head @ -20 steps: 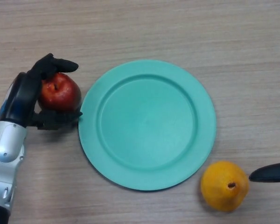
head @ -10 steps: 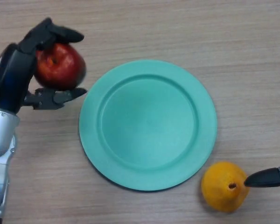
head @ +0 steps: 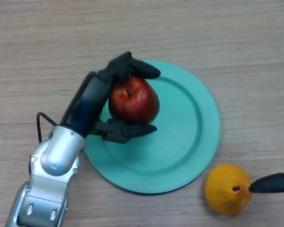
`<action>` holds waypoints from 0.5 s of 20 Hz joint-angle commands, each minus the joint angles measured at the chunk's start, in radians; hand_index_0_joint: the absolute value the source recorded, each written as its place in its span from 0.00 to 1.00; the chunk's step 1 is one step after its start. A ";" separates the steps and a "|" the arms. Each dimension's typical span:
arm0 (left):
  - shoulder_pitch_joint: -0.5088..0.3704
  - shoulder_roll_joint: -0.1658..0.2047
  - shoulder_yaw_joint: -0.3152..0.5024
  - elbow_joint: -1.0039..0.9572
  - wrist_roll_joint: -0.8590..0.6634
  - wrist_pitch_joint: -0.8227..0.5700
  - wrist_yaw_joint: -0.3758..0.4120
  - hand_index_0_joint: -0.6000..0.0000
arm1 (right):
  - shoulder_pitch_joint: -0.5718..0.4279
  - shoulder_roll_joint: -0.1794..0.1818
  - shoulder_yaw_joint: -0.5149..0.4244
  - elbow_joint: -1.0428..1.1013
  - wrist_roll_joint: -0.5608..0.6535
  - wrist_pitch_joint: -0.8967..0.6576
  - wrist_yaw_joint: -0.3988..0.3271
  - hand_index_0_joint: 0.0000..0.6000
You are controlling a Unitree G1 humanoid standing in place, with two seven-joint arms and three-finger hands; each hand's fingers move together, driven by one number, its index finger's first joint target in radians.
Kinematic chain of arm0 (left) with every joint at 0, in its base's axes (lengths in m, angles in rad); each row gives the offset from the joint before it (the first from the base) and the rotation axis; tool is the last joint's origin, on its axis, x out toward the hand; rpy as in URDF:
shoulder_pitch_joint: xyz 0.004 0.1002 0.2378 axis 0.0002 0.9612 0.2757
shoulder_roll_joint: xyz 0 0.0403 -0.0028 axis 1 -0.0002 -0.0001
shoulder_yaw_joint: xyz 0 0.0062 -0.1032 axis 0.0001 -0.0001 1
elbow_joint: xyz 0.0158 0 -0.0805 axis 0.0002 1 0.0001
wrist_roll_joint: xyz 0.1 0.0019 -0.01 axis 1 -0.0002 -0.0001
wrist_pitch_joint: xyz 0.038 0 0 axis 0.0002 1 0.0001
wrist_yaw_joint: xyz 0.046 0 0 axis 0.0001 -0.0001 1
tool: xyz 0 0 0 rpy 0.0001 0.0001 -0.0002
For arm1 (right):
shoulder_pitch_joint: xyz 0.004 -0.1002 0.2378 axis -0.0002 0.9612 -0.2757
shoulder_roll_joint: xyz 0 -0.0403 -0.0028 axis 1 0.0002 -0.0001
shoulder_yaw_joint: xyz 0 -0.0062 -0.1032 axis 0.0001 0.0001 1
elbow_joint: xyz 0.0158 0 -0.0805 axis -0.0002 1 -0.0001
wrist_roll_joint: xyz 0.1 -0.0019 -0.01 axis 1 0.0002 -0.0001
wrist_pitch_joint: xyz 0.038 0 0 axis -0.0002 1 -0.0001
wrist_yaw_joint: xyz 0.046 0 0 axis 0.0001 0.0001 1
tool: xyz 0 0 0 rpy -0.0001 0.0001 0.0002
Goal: Pick up the red apple and place it on the plate
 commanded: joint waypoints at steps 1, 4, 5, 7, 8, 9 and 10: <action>-0.034 0.012 0.001 -0.026 0.007 -0.170 0.012 0.00 | -0.006 0.007 -0.095 -0.054 0.013 -0.159 0.015 0.00; -0.041 0.011 -0.018 -0.001 -0.070 -0.175 0.053 0.00 | -0.019 0.021 -0.122 -0.054 0.003 -0.154 0.025 0.00; -0.037 0.011 -0.026 0.010 -0.084 -0.178 0.047 0.00 | -0.015 0.026 -0.124 -0.054 -0.006 -0.156 0.030 0.00; -0.039 0.011 -0.028 0.015 -0.080 -0.178 0.043 0.33 | -0.016 0.031 -0.124 -0.054 -0.011 -0.155 0.034 0.00; -0.042 0.011 -0.028 0.022 -0.076 -0.179 0.037 0.58 | -0.019 0.037 -0.123 -0.054 -0.017 -0.152 0.038 0.00; -0.047 0.011 -0.026 0.028 -0.078 -0.177 0.032 0.75 | -0.016 0.043 -0.122 -0.054 -0.021 -0.153 0.041 0.00; -0.057 0.011 -0.023 0.032 -0.095 -0.159 0.022 1.00 | -0.006 0.057 -0.121 -0.054 -0.032 -0.166 0.049 0.00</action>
